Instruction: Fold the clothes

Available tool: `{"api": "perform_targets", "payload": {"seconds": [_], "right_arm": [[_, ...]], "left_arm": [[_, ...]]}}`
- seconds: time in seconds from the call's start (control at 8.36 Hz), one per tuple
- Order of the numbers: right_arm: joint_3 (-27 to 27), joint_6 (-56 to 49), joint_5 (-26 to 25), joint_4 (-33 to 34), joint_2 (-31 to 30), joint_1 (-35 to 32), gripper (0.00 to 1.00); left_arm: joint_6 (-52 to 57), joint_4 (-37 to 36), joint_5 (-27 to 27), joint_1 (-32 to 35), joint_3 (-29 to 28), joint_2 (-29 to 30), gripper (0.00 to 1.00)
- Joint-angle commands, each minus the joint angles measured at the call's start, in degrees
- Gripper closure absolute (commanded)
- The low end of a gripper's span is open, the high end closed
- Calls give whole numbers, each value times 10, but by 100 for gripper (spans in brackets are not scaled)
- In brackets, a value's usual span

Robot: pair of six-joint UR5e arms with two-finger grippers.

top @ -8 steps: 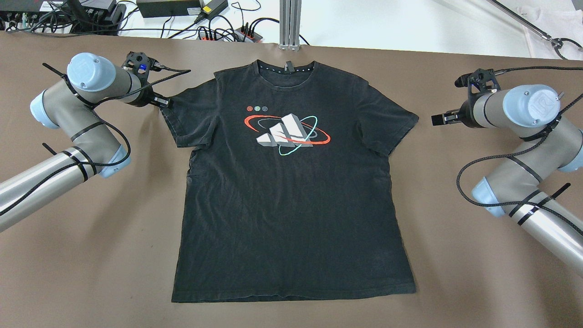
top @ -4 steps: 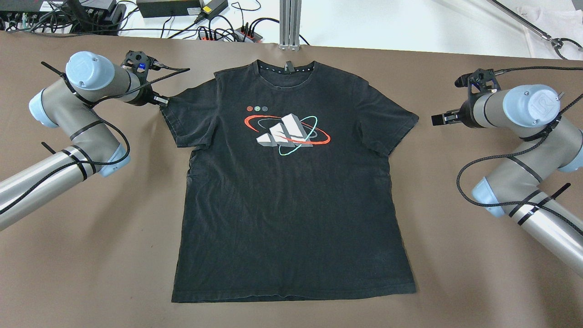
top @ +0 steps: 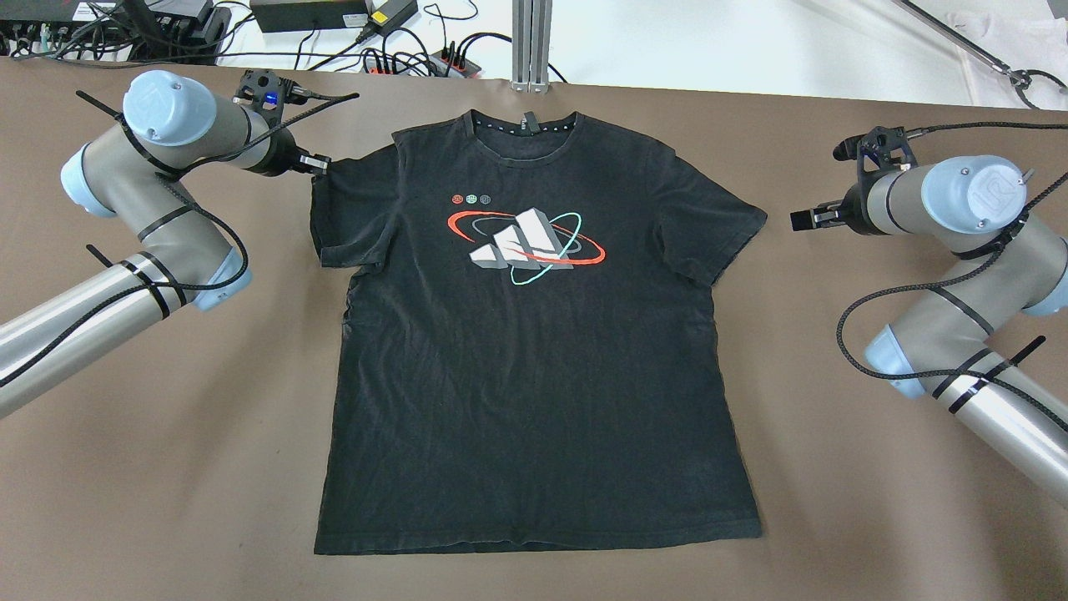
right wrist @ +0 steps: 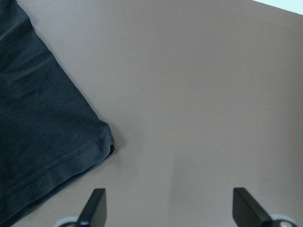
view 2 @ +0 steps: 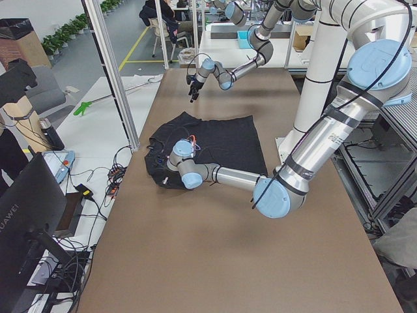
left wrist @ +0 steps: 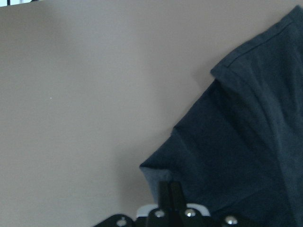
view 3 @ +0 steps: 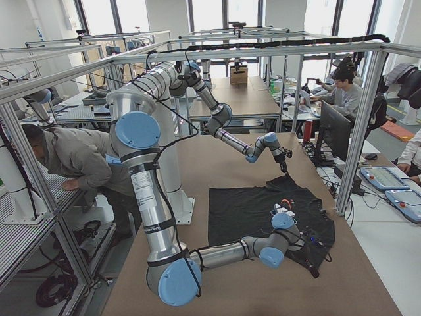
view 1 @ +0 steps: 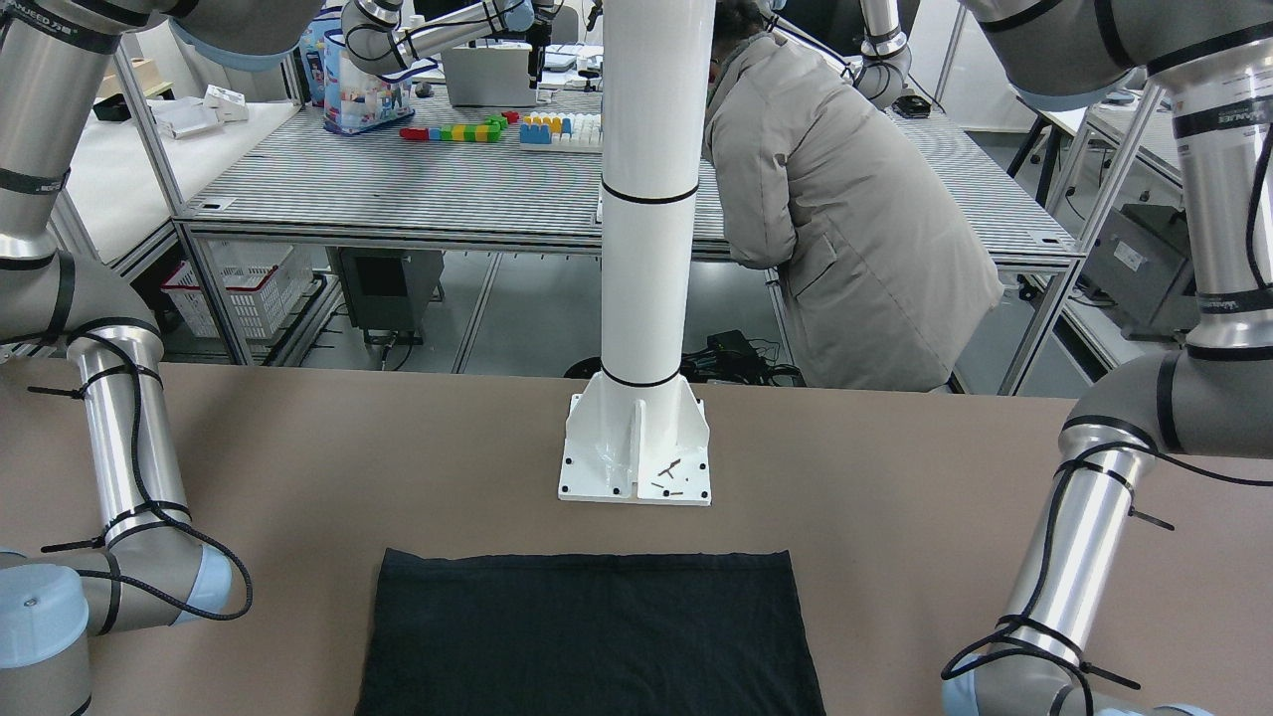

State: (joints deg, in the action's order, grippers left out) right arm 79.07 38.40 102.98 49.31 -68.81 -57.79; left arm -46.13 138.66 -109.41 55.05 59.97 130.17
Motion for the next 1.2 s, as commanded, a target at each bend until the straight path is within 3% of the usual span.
{"api": "perform_targets", "payload": {"seconds": [0.0, 0.36, 0.84, 0.96, 1.08], "right_arm": [[0, 0, 0, 0, 0, 0, 6], [-1, 0, 0, 0, 0, 0, 6], [-1, 0, -1, 0, 1, 1, 6], [-1, 0, -1, 1, 2, 2, 6], [-4, 0, -1, 1, 5, 4, 6]], "left_arm": [[-107, -83, 9, -22, 9, 88, 100], [-149, -98, 110, -93, -9, 117, 100], [-182, -95, 162, -126, -55, 152, 100], [-196, -95, 162, -125, -54, 156, 22], [-233, -95, 163, -124, -51, 172, 0]]}}
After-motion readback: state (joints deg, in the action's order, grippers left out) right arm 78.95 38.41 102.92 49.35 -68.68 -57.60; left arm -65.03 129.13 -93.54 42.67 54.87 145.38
